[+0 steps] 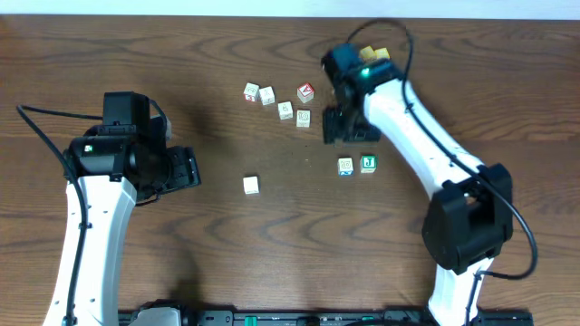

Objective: Lift 3 blocks

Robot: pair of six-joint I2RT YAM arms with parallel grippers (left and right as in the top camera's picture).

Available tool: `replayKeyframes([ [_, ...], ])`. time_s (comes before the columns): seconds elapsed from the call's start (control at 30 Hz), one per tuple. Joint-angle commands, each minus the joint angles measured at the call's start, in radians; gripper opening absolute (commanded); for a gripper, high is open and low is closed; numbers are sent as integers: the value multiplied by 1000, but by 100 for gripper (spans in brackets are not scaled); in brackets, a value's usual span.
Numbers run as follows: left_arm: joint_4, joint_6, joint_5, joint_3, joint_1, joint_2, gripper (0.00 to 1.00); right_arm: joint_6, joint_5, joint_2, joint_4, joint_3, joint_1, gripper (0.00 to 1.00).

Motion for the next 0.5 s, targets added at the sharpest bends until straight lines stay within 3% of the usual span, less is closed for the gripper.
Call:
replayKeyframes([
  [0.0, -3, 20, -13, 24, -1, 2, 75, -11, 8, -84, -100, 150, -48, 70],
  [0.03, -3, 20, -13, 24, -1, 2, 75, -11, 8, -98, -123, 175, -61, 76],
  [0.07, -3, 20, -13, 24, -1, 2, 75, -11, 8, -132, -170, 219, -97, 97],
  [0.1, -3, 20, -13, 24, -1, 2, 75, -11, 8, -150, -188, 233, -116, 99],
  [0.47, -3, 20, -13, 24, -1, 2, 75, -11, 76, -308, -426, 245, -455, 99],
])
